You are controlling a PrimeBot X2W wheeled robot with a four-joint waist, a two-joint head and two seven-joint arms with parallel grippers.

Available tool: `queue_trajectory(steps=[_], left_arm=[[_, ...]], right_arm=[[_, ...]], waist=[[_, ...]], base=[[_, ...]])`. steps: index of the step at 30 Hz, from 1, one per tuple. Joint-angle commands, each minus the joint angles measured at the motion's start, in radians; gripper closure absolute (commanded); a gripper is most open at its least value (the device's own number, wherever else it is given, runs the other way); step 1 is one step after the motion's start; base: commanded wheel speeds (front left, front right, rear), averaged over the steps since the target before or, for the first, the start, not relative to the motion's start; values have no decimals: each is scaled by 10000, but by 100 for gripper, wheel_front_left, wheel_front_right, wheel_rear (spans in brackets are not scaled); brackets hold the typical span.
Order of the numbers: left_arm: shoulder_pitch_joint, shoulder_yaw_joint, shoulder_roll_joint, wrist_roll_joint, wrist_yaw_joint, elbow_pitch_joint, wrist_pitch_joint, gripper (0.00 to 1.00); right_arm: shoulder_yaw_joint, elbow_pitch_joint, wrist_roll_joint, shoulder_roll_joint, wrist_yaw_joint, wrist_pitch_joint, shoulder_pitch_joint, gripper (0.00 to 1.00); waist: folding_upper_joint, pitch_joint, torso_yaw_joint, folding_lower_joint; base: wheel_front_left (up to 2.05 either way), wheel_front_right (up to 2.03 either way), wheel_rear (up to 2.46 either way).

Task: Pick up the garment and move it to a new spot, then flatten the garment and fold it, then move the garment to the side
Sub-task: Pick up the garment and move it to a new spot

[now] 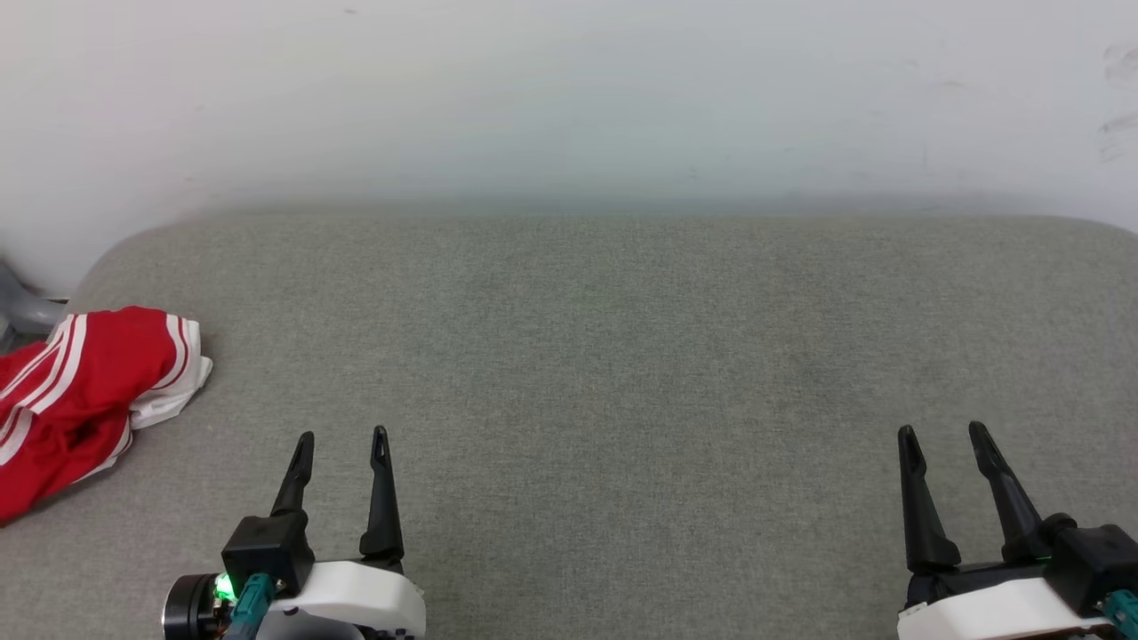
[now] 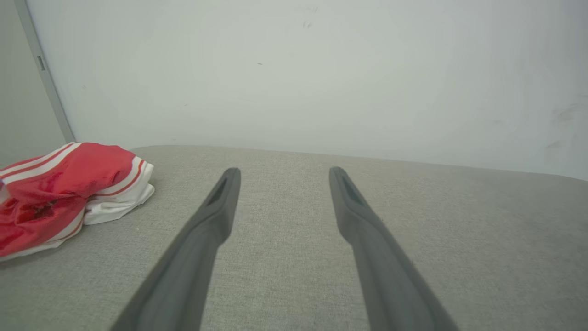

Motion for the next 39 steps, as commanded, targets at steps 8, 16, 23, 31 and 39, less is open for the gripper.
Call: queue_trajectory(steps=[8, 16, 23, 31, 39], left_arm=[[9, 66, -8, 9, -16, 21, -28, 0], [-22, 242, -8, -10, -47, 83, -28, 0], [12, 403, -8, 79, -63, 89, -28, 0], [79, 602, -7, 11, -89, 115, -28, 0], [19, 605, -9, -126, -60, 137, -28, 0]], right_arm=[[17, -60, 60, 2, -7, -21, 155, 0], [40, -104, -36, 2, -7, -21, 136, 0], [82, -136, -105, 2, -7, -21, 163, 0], [139, -176, -112, 2, -7, -21, 137, 0], [183, -168, -178, -1, -7, -21, 104, 0]], waist=[[0, 12, 505, 1], [0, 31, 1420, 1], [0, 21, 2355, 1], [0, 58, 3257, 1], [0, 147, 4029, 1]], base=[[0, 0, 0], [0, 0, 0], [0, 0, 0], [0, 0, 0], [0, 0, 0]])
